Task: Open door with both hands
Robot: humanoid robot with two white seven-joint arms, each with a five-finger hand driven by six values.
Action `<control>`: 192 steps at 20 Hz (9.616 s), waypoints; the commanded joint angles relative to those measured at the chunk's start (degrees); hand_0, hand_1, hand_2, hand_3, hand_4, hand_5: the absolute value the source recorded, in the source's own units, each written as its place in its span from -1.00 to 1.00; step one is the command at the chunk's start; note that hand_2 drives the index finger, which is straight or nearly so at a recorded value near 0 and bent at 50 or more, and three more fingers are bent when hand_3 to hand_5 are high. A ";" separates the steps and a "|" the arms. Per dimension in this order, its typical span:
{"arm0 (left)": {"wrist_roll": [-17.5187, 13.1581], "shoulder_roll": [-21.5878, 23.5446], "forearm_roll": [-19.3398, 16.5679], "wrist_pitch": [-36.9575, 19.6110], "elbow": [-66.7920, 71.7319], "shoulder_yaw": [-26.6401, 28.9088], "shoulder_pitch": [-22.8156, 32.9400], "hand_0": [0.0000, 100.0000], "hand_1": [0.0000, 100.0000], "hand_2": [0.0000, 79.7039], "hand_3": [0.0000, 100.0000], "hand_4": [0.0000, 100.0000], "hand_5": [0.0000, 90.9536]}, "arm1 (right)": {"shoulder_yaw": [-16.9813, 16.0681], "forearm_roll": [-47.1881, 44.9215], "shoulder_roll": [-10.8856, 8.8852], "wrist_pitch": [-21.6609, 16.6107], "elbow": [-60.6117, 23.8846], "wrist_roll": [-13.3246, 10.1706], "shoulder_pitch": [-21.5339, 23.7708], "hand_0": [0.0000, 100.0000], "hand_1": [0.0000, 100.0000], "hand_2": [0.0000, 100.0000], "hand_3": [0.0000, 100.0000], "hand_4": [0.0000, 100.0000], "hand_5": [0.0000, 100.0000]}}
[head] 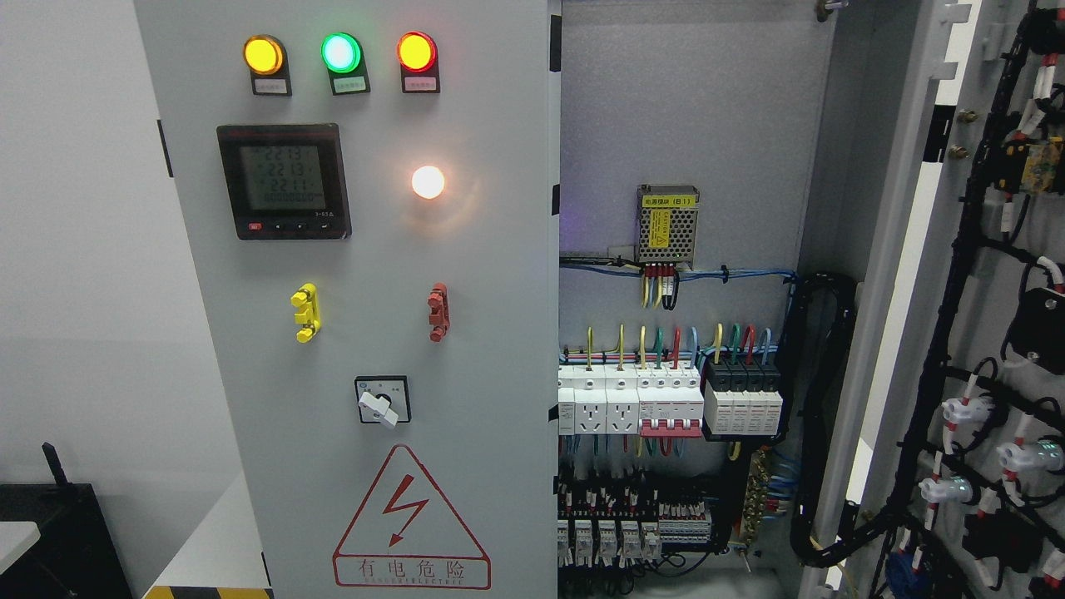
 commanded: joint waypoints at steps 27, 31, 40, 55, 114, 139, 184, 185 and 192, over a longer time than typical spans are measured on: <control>-0.64 -2.26 2.59 -0.54 -1.98 1.25 -0.23 -1.00 -1.00 -1.00 -1.00 -1.00 -1.00 | -4.13 -0.55 -16.48 -10.61 -86.55 -0.13 42.72 -0.24 -1.00 -1.00 -1.00 -1.00 -1.00; -0.73 -2.34 2.59 -0.46 -2.07 1.25 -0.41 -1.00 -1.00 -1.00 -1.00 -1.00 -1.00 | -3.69 -0.64 -18.59 -14.04 -95.08 -0.13 49.05 -0.24 -1.00 -1.00 -1.00 -1.00 -1.00; -0.73 -2.43 2.59 -0.46 -2.07 1.25 -0.41 -1.00 -1.00 -1.00 -1.00 -1.00 -1.00 | 3.16 -0.81 -23.86 -25.55 -100.02 -0.05 53.02 -0.24 -1.00 -1.00 -1.00 -1.00 -1.00; -0.82 -2.43 2.59 -0.46 -1.99 1.25 -0.41 -1.00 -1.00 -1.00 -1.00 -1.00 -1.00 | 8.27 -0.81 -26.16 -28.46 -102.48 -0.13 42.66 -0.24 -1.00 -1.00 -1.00 -1.00 -1.00; -0.82 -2.43 2.59 -0.46 -1.99 1.25 -0.41 -1.00 -1.00 -1.00 -1.00 -1.00 -1.00 | 6.77 -0.90 -8.31 1.16 -95.90 -0.13 -12.45 -0.24 -1.00 -1.00 -1.00 -1.00 -1.00; -0.82 -2.43 2.59 -0.46 -1.99 1.25 -0.41 -1.00 -1.00 -1.00 -1.00 -1.00 -1.00 | 7.12 -4.33 -6.64 2.74 -78.58 2.06 -25.55 -0.24 -1.00 -1.00 -1.00 -1.00 -1.00; -0.82 -2.43 2.59 -0.55 -1.99 1.25 -0.41 -1.00 -1.00 -1.00 -1.00 -1.00 -1.00 | 8.09 -9.34 -7.34 2.92 -77.87 6.54 -30.04 -0.24 -1.00 -1.00 -1.00 -1.00 -1.00; -0.82 -2.43 2.59 -0.46 -1.99 1.25 -0.41 -1.00 -1.00 -1.00 -1.00 -1.00 -1.00 | 8.09 -9.34 -7.43 2.92 -77.70 6.72 -30.12 -0.24 -1.00 -1.00 -1.00 -1.00 -1.00; -0.82 -2.52 2.59 -0.54 -1.99 1.25 -0.41 -1.00 -1.00 -1.00 -1.00 -1.00 -1.00 | 7.91 -9.34 -7.43 2.92 -76.38 6.90 -31.09 -0.24 -1.00 -1.00 -1.00 -1.00 -1.00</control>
